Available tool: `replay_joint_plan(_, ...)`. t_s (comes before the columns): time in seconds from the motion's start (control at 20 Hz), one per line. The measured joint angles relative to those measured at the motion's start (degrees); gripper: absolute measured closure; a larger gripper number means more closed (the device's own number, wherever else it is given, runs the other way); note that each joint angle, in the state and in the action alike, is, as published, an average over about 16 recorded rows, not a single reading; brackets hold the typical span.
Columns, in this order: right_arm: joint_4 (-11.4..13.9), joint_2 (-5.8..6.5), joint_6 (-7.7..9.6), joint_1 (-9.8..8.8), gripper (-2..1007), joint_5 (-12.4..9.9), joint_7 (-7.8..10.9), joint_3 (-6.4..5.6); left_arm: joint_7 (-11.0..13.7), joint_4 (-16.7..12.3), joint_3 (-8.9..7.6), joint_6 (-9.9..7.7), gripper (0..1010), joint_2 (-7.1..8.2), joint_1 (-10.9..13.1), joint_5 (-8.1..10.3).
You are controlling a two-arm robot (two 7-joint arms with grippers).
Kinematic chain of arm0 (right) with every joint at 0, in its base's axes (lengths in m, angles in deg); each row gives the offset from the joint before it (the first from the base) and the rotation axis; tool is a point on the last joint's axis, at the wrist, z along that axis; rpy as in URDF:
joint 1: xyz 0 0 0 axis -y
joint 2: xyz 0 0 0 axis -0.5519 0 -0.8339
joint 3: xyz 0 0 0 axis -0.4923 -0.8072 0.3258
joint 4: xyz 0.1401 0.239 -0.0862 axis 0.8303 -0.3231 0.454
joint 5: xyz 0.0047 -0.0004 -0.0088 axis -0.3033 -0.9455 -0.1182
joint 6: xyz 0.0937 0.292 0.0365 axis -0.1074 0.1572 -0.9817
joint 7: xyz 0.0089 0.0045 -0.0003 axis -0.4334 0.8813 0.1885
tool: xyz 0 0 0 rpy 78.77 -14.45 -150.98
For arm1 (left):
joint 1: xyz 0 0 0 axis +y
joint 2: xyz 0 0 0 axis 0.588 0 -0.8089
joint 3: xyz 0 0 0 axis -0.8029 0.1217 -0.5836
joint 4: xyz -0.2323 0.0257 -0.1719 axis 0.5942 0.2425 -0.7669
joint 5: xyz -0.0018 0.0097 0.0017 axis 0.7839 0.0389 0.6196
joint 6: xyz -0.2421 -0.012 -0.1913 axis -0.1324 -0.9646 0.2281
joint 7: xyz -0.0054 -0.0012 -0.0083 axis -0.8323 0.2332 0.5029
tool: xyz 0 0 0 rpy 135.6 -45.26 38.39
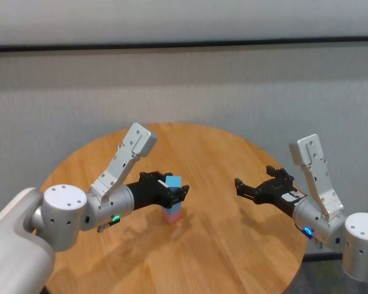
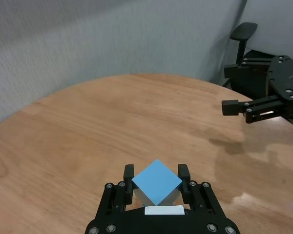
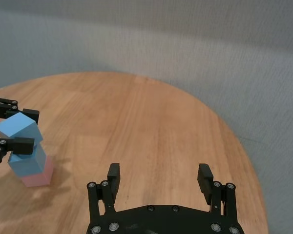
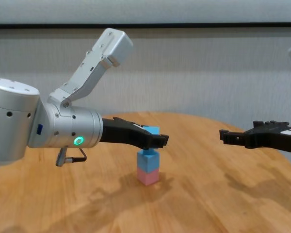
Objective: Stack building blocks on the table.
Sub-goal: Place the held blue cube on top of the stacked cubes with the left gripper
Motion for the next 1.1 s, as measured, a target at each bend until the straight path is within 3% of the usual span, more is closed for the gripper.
replay_joint_plan(1.1,0.0,0.0,0.0,0.0,4,0.0,0.0,0.0,-0.1,2.0,0.6,0.71,444,0.04,-0.7,0.36)
